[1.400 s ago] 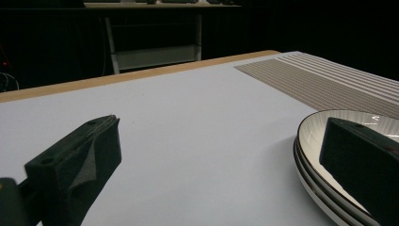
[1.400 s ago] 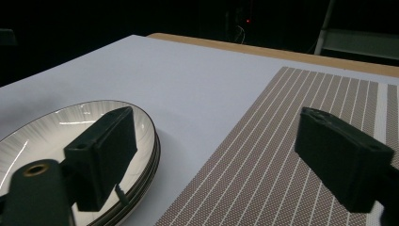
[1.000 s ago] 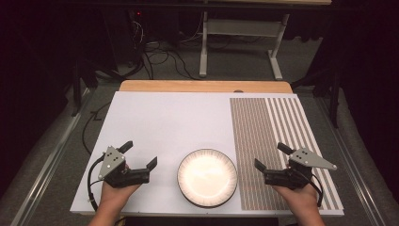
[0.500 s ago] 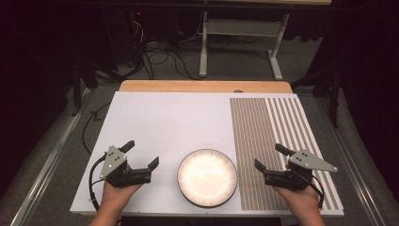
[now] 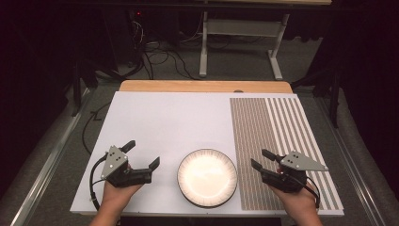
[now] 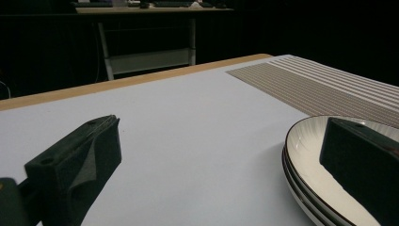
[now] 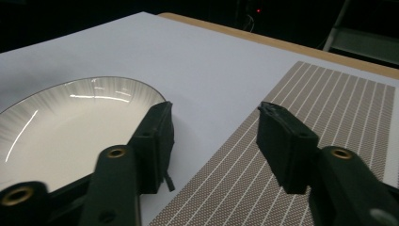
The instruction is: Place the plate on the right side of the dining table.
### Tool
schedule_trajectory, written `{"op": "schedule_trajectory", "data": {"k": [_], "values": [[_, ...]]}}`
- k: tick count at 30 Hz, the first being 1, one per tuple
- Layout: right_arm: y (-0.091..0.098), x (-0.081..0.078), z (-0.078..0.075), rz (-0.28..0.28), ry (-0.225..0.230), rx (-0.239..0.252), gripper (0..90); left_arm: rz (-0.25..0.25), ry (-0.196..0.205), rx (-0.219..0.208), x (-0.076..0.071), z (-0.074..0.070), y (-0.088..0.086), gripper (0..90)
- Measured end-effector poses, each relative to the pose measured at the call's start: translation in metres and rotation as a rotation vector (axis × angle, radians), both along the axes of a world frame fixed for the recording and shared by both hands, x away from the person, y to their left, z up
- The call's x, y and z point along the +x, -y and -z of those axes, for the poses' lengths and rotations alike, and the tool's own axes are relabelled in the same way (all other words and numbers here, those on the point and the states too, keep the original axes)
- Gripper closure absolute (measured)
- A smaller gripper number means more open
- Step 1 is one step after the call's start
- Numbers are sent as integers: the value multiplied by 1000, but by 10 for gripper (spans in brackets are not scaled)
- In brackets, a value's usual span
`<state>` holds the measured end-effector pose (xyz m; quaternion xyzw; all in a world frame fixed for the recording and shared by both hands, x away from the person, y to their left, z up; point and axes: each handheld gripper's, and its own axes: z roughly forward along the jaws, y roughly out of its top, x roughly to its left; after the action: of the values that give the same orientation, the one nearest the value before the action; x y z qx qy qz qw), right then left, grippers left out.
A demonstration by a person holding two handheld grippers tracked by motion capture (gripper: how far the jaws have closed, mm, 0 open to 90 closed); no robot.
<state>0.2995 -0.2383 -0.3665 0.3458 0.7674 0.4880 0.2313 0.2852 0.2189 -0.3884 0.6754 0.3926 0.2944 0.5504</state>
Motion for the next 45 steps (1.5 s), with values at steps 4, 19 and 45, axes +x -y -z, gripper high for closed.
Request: {"op": "schedule_trajectory", "data": {"k": [4, 19, 45], "values": [[-6, -1, 2, -39, -14, -28, 661, 0, -2, 0, 0, 0, 1, 1], [-22, -1, 11, -125, -67, -86, 887, 3, -2, 2, 0, 1, 2, 1], [-43, 2, 28, -198, -153, -219, 900, 8, -5, 5, 0, 1, 2, 1]]}}
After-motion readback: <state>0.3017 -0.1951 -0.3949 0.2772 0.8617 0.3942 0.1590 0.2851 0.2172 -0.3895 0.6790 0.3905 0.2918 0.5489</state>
